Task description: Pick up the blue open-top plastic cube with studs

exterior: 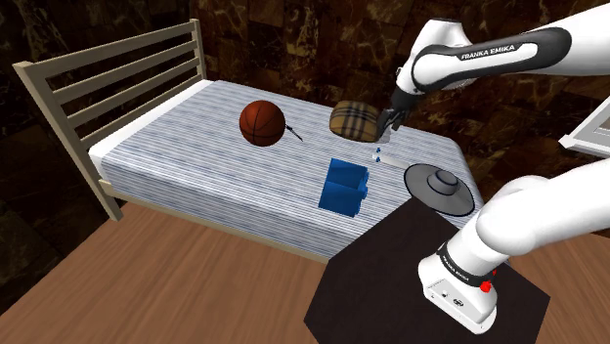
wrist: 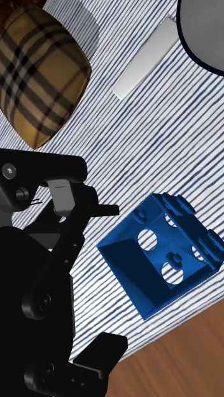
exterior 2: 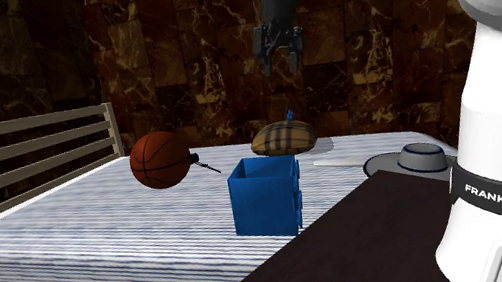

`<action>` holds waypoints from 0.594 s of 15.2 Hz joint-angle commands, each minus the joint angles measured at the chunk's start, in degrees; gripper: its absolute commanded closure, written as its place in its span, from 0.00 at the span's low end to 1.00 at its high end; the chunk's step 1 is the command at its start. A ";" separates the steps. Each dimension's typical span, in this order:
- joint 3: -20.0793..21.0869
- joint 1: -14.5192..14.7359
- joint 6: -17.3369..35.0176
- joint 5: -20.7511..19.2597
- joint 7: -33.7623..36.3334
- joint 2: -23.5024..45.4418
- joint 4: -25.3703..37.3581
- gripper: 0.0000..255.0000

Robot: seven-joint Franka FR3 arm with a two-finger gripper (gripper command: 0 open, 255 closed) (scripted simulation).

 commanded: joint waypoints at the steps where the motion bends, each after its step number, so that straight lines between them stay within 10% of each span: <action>1: -0.99 0.08 3.70 0.03 -1.35 3.49 -0.57 0.00; 9: -5.29 0.74 17.26 3.50 -9.44 21.33 1.46 0.00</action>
